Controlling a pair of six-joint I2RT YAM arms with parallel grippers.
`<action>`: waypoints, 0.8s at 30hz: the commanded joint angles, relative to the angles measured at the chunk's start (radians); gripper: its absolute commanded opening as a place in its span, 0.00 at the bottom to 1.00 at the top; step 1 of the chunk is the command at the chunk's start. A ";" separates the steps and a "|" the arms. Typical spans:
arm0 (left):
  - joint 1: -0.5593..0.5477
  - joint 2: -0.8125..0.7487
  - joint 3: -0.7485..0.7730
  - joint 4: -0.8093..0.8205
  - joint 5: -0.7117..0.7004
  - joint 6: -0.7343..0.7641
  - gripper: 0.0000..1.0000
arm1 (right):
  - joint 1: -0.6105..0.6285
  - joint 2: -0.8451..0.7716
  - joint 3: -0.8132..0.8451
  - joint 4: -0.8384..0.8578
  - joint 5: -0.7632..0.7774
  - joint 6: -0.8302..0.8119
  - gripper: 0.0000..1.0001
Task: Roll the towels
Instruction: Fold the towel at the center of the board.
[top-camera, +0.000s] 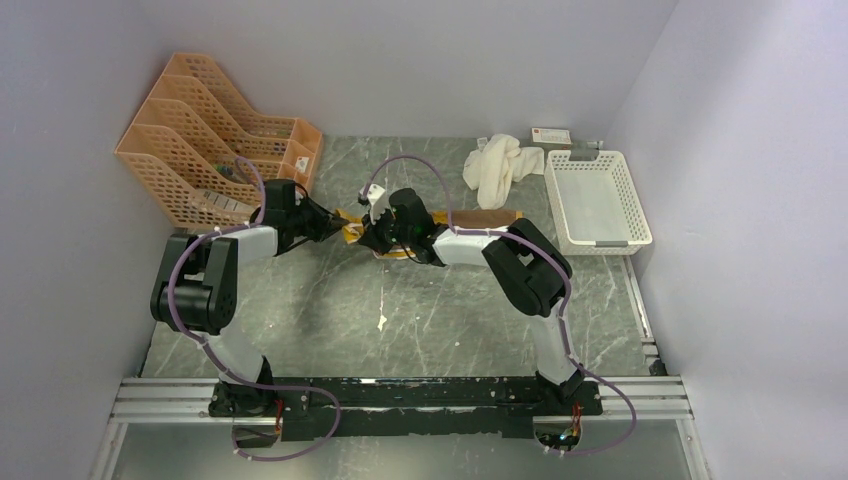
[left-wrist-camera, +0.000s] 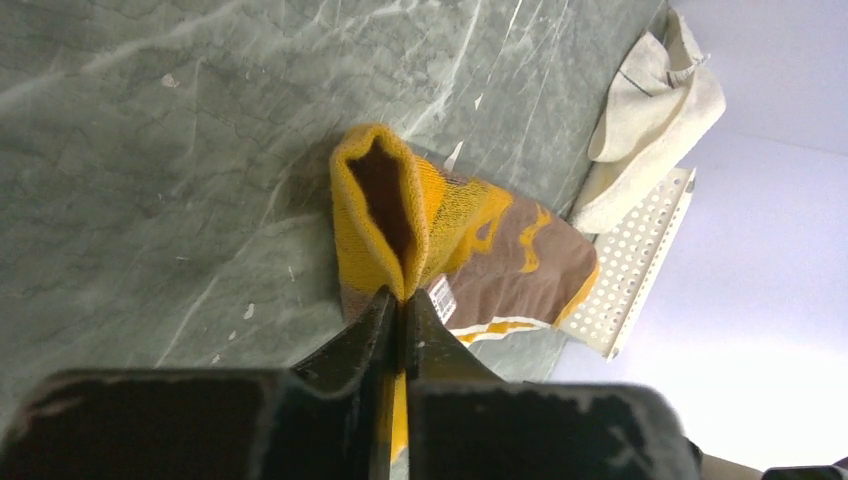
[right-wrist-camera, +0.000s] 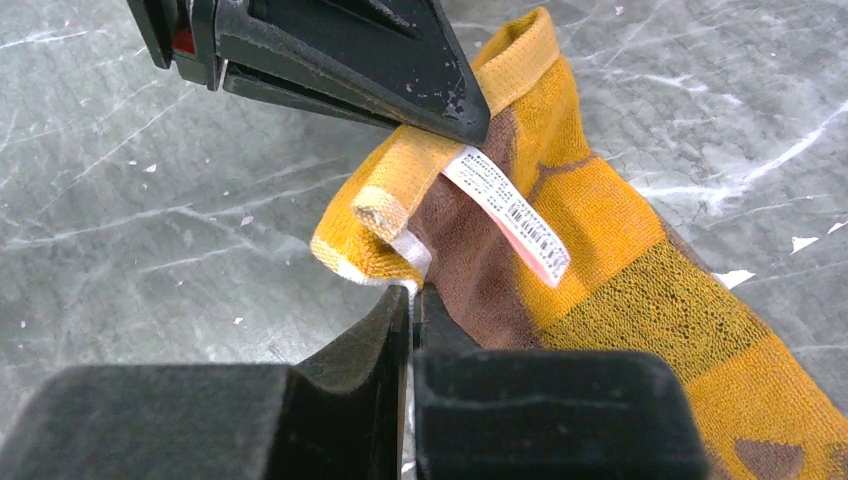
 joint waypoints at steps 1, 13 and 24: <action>-0.001 -0.024 0.027 -0.001 0.009 0.021 0.07 | -0.006 -0.023 0.012 -0.008 -0.008 -0.009 0.00; 0.017 0.049 0.313 -0.419 -0.056 0.487 0.07 | -0.008 -0.241 -0.103 -0.033 0.023 -0.049 0.78; 0.013 0.095 0.400 -0.580 -0.190 0.701 0.07 | -0.140 -0.583 -0.431 0.047 0.093 0.058 0.79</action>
